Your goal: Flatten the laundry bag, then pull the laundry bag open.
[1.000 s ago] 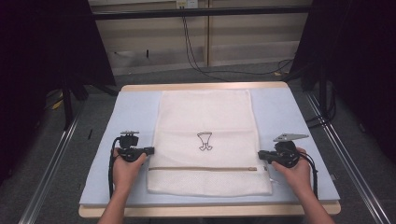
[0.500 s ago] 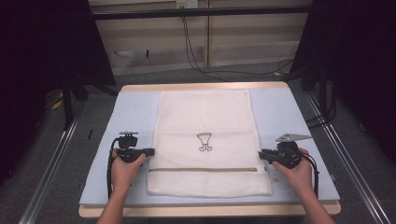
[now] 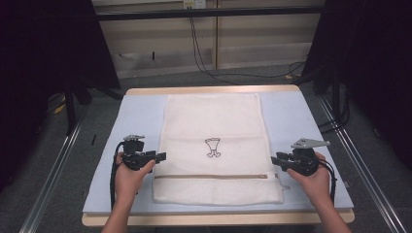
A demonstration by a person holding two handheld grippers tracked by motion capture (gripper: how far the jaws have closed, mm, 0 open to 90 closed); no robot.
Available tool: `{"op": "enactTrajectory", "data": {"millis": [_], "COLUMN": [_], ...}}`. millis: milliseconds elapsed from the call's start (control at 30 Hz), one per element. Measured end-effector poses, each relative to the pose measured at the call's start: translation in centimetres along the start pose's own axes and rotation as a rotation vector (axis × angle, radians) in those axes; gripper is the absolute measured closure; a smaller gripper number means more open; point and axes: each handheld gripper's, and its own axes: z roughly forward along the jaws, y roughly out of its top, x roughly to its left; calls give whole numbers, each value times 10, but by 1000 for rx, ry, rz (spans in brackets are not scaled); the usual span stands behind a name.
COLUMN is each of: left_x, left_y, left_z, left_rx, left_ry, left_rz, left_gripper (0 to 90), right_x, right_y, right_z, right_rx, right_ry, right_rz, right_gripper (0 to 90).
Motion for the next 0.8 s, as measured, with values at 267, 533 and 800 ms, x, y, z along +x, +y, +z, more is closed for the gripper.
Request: {"op": "enactTrajectory", "data": {"millis": [267, 533, 800], "left_x": [-21, -46, -72], "left_y": [2, -1, 1], "left_z": [2, 14, 27], "left_rx": [0, 40, 50], "left_ry": [-59, -114, -183], "left_rz": [24, 46, 57], "left_gripper": [390, 380, 400], "right_x": [3, 9, 16], "right_y": [-4, -9, -16], "right_z": [-7, -9, -14], "right_rx": [-34, -25, -25], "right_ry": [7, 22, 57], "right_rz": [-21, -46, -80], "right_gripper": [796, 900, 900]}}
